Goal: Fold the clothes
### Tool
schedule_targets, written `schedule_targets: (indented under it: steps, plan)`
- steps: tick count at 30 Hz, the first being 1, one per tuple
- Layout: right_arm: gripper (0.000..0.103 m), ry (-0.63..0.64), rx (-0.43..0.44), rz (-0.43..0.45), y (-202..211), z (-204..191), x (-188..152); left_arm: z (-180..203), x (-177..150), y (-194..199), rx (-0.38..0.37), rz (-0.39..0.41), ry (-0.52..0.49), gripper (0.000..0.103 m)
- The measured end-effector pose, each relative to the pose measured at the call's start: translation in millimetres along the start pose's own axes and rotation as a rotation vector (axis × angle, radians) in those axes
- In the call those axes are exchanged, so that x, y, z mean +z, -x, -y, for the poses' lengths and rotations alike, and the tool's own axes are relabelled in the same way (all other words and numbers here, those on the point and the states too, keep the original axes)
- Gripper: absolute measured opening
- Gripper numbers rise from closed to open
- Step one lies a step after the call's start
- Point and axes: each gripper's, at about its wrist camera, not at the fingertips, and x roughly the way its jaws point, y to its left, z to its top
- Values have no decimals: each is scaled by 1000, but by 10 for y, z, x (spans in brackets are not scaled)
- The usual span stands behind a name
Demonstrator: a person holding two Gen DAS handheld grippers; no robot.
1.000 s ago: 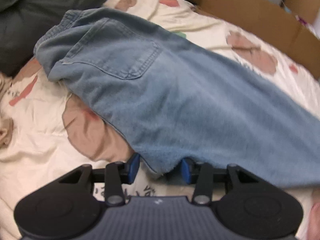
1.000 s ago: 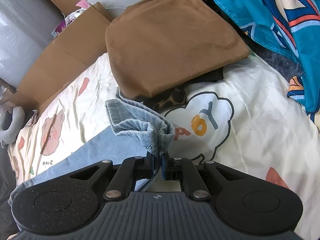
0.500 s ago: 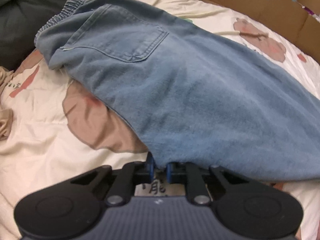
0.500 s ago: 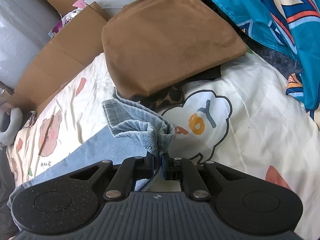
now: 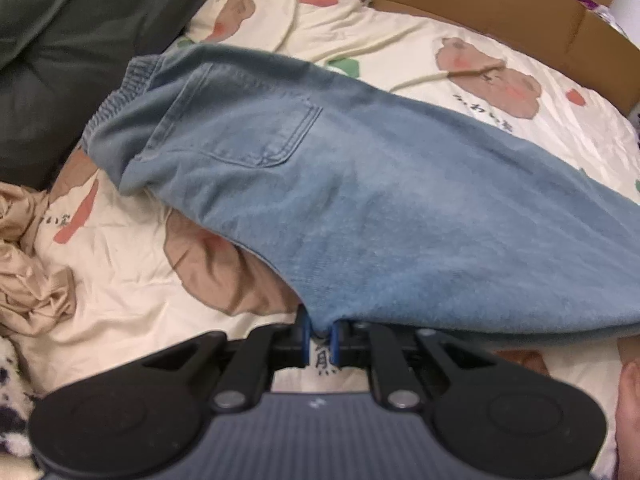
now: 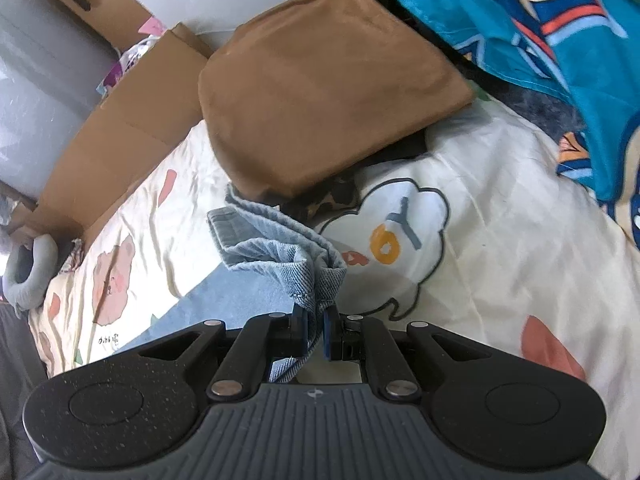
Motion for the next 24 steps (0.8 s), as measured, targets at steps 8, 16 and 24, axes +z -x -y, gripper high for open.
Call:
schedule_targets:
  steps: [8,16,24]
  plan:
    - [6,-72,-21,-3,217,393,-145,32,-69,146,-11,-43,-40,9]
    - [6,-141,-55,-38,294,777,-372,47,-111,200,-11,-74,-78,9]
    - [6,-190,-78,-70,185,951,-475,36,-99,196,-11,-95,-101,10]
